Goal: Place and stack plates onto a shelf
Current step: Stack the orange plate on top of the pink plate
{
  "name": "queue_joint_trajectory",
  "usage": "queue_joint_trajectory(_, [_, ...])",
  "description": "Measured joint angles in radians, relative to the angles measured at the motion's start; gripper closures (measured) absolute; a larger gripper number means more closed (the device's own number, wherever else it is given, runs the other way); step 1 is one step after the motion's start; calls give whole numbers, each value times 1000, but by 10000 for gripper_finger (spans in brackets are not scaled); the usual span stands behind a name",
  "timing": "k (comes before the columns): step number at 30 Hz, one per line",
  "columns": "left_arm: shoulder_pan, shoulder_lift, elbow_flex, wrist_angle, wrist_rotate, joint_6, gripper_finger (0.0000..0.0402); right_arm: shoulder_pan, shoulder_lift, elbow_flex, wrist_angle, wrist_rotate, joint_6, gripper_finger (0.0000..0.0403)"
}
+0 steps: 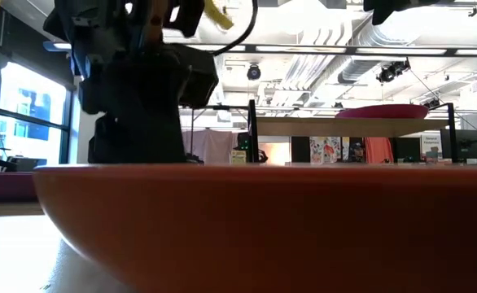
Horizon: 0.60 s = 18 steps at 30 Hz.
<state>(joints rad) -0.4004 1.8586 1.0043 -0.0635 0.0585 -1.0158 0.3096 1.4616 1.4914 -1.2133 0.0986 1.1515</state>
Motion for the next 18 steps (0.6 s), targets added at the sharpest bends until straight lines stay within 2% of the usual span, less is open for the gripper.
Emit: queue_joint_trajectory(18, [1, 3, 1, -8, -36, 8, 286, 0, 0, 0, -1, 1, 0, 316])
